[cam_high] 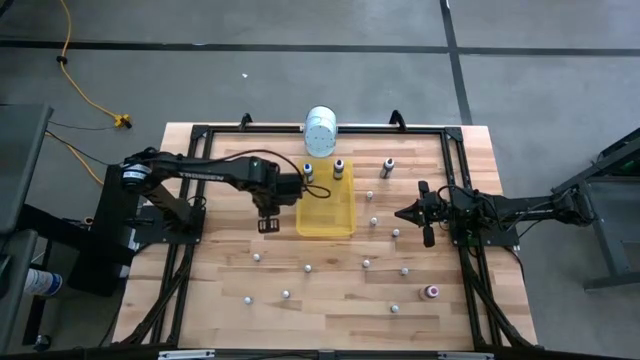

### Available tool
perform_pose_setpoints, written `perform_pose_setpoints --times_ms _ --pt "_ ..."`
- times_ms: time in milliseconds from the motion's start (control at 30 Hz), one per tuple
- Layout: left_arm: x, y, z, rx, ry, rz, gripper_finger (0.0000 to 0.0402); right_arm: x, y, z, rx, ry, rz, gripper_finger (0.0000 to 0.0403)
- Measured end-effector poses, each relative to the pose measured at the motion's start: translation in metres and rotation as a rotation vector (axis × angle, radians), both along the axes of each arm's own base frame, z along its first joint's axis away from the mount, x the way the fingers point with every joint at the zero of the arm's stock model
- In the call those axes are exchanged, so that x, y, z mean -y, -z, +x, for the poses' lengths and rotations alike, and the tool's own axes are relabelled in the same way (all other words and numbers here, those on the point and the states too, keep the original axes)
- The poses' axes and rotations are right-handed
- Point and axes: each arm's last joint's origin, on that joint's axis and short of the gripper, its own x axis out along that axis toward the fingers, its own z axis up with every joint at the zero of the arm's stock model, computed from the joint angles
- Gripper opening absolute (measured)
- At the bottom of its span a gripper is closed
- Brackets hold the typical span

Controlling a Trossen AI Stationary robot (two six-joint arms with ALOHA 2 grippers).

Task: Pick & Place food coloring
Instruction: Put the small green food coloring bottle in the yellow transparent bin

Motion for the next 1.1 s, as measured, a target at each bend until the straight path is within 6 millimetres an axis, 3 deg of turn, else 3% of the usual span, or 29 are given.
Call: perform_pose_setpoints --times_ms 233,600,1100 --pt "-0.001 -0.014 0.016 -0.055 0.062 0.003 0.0042 0.0 0.0 0.0 0.0 0.0 0.0 0.0" --pt "0.008 -0.016 0.072 -0.056 0.13 0.037 0.0042 0.0 0.0 0.0 0.0 0.0 0.0 0.0" --pt "0.021 0.035 0.11 -0.097 0.165 -0.005 0.0042 0.0 0.0 0.0 0.0 0.0 0.0 0.0"
